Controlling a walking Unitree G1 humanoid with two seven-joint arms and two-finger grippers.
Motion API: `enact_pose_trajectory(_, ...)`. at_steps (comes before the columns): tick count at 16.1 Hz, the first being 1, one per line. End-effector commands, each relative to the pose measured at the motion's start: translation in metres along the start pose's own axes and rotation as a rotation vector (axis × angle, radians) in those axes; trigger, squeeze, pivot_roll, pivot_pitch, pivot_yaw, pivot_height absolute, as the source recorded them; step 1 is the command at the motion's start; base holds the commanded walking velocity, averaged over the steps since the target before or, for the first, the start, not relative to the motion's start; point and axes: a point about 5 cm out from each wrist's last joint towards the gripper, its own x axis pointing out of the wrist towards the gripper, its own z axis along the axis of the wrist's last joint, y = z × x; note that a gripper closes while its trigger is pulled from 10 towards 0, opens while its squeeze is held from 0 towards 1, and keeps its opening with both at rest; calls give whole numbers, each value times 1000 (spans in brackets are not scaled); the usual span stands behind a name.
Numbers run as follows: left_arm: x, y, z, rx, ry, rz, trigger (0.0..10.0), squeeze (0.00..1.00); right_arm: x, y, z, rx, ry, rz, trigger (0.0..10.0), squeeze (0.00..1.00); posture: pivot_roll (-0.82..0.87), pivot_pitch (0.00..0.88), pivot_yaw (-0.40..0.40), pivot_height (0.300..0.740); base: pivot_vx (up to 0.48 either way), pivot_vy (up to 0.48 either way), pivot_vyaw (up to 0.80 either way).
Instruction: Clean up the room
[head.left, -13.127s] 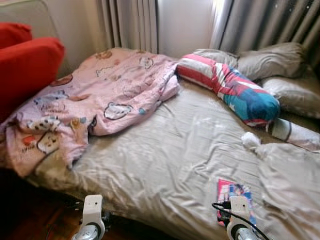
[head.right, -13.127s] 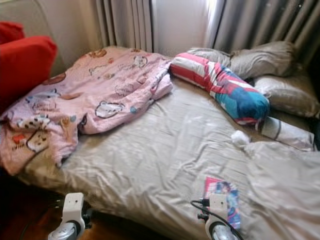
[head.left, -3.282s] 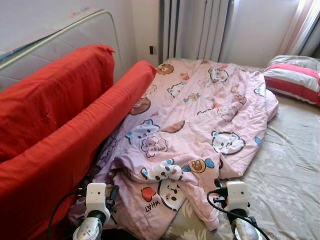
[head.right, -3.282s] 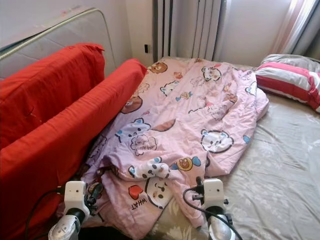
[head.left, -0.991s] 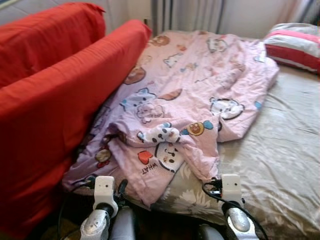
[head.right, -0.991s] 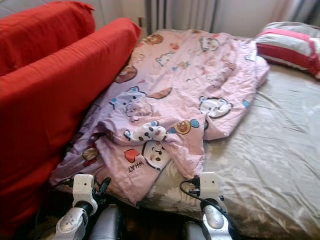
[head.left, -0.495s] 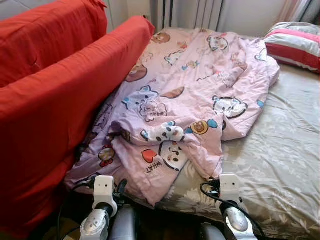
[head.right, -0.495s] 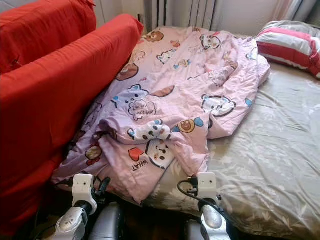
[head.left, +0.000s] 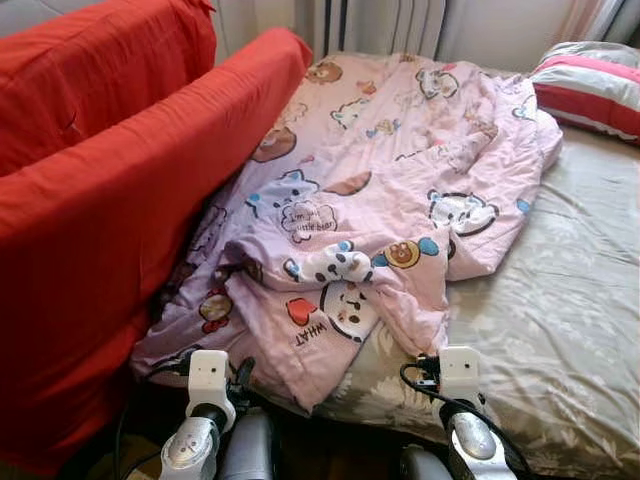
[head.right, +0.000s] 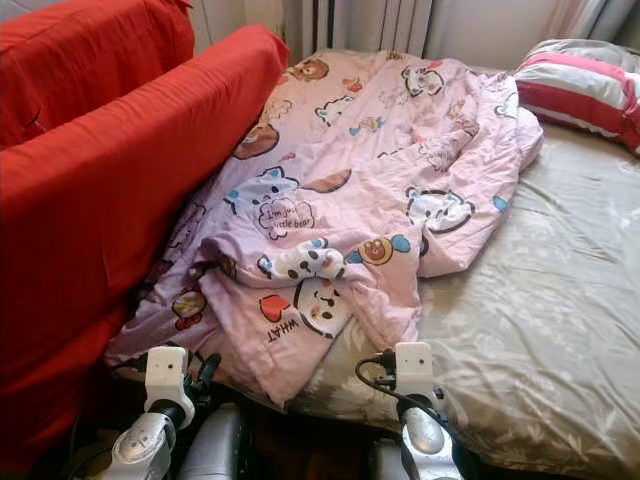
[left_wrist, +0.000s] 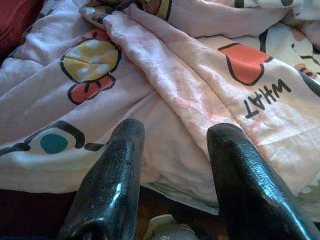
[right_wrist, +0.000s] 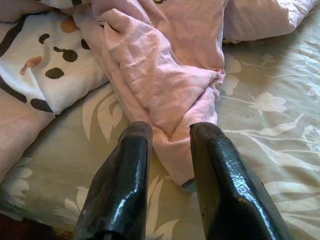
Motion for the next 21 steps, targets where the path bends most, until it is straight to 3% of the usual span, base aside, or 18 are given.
enact_pose_trajectory(1, -3, 2, -5, -4, 26, 7, 10000, 0, 1, -2, -1, 4, 14, -19, 10000, 0, 69, 152, -3, 633, 420, 0, 0)
enact_pose_trajectory(7, -5, 3, -7, -3, 31, 11, 10000, 0, 1, -5, -1, 3, 22, -33, 10000, 0, 73, 136, -8, 633, 420, 0, 0)
enact_pose_trajectory(11, -6, 4, -8, -3, 35, 17, 10000, 0, 2, -10, -3, -20, 55, -49, 10000, 0, 74, 155, -8, 633, 60, 0, 0)
enact_pose_trajectory(12, -7, 5, -9, -3, 37, 19, 10000, 0, 2, -3, -3, -34, 53, 33, 10000, 816, 76, 160, -7, 633, 0, 0, 0)
enact_pose_trajectory(13, -7, 5, -9, -2, 36, 19, 10000, 0, 1, -1, -4, -31, 59, 64, 10000, 1000, 78, 172, -7, 633, 0, 0, 0)
enact_pose_trajectory(17, -11, 8, -8, -1, 25, 27, 10000, 0, 6, -6, -2, -8, 106, 53, 10000, 1000, 89, 212, -2, 633, 0, 0, 0)
enact_pose_trajectory(21, -18, 16, -7, 14, 6, 48, 10000, 0, 12, 1, 13, 12, 35, 121, 10000, 1000, 114, 225, 6, 633, 0, 0, 0)
